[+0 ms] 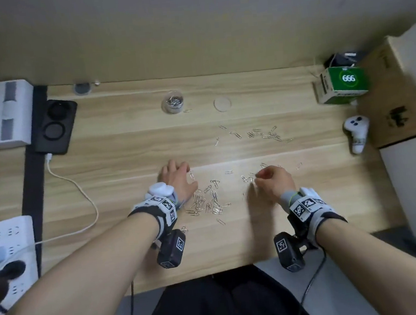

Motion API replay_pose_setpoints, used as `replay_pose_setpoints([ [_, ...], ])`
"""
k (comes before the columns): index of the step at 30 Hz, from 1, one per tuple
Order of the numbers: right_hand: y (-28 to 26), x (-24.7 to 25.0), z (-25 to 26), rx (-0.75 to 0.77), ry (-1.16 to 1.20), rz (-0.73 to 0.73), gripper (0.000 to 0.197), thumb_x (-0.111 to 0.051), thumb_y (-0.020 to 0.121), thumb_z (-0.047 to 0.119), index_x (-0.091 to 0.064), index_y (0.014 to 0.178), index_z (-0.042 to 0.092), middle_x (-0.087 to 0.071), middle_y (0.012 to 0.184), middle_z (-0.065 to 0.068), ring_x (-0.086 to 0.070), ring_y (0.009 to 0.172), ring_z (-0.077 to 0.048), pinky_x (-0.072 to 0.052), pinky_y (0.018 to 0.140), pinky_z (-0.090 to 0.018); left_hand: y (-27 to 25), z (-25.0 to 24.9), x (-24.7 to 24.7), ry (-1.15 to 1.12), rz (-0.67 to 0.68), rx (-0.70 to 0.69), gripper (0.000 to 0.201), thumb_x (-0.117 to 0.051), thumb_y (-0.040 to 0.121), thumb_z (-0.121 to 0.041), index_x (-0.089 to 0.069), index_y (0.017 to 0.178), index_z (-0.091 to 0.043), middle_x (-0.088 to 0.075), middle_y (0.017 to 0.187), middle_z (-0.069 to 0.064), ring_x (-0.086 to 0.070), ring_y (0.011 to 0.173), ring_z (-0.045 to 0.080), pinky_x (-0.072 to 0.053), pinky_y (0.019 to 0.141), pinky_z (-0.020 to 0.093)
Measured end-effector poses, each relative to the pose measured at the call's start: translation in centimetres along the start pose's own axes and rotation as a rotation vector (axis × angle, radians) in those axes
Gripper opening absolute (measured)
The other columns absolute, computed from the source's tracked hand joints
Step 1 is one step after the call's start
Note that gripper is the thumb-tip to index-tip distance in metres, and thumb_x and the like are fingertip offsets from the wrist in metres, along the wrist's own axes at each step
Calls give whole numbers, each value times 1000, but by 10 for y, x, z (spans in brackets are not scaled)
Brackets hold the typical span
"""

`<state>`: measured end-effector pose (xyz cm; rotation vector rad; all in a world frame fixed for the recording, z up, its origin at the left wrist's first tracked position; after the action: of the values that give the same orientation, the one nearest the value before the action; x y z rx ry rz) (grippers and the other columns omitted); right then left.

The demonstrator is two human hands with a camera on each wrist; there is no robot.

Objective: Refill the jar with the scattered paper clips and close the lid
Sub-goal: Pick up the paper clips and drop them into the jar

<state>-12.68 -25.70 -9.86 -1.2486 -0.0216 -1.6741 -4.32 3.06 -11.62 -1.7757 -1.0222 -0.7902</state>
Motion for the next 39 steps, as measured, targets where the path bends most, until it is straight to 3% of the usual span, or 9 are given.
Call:
replay_pose_setpoints([
  [2,-6,10,-20,-19,-59,-46,27,-78,70,28,-70,94,20,-70,103,-7,-66,93,-25,-53,86,-33,-10,-18,-12,8,20,-41,49,-66,73,-51,-51,110,-23,-41,117,3,-41,103,25,-41,93,38],
  [6,-14,17,-40,-35,-145,-64,80,-88,60,44,-51,123,10,-43,126,-14,-52,113,-32,-45,102,-40,-27,-43,-30,-23,34,-56,50,-64,72,-51,-52,112,-23,-41,113,3,-41,105,27,-38,97,39],
  [9,-12,10,-39,43,-186,-54,92,-89,55,48,-46,127,11,-39,128,-14,-50,116,-35,-45,104,-41,-37,-53,-40,-63,48,-58,42,-62,77,-43,-53,112,-22,-42,113,3,-41,108,26,-38,98,37],
  [13,-17,-13,-14,172,-197,52,81,-86,60,41,-46,126,17,-40,125,-12,-54,108,-33,-49,96,-40,-56,-49,-38,-120,40,-91,32,-60,84,-33,-57,114,-21,-48,113,2,-45,109,23,-40,92,33],
  [19,-30,-57,30,362,-184,143,17,-64,78,15,-68,94,20,-61,106,-7,-61,97,-31,-42,78,-30,-87,-6,-16,-58,-61,89,30,-60,82,-30,-55,110,-21,-52,112,1,-52,104,23,-46,83,32],
  [25,-43,-81,55,485,-216,240,15,-65,77,10,-75,84,18,-75,94,-1,-66,95,-24,-44,76,-26,-131,26,-26,72,39,254,67,-70,62,-59,-48,115,-24,-44,116,-1,-49,103,23,-49,83,37],
  [28,-45,-85,53,465,-178,281,8,-68,78,13,-74,83,17,-76,88,-1,-68,91,-23,-50,77,-28,-147,25,-42,58,32,259,69,-77,66,-49,-44,120,-24,-42,120,2,-50,104,25,-47,84,36],
  [32,-46,-72,41,436,-56,252,4,-73,79,15,-70,80,19,-72,79,5,-65,80,-14,-42,70,-23,-138,14,-53,-66,-68,247,58,-72,79,-35,-43,126,-19,-42,124,8,-52,108,27,-50,92,40],
  [39,-30,-41,-2,377,29,189,7,-75,78,22,-72,84,20,-75,83,2,-69,85,-19,-54,82,-36,-92,-39,-61,-79,-146,125,85,-78,63,-49,-38,133,-23,-37,115,7,-46,101,27,-46,92,41],
])
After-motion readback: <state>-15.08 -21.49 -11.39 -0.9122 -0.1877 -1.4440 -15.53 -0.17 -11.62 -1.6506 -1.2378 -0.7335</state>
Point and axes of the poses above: each hand's wrist, its own y-axis towards the middle knuckle, its own x-axis out of the back of the hand, z = x × y, the point moved 5 cm from there along y, towards the middle knuckle
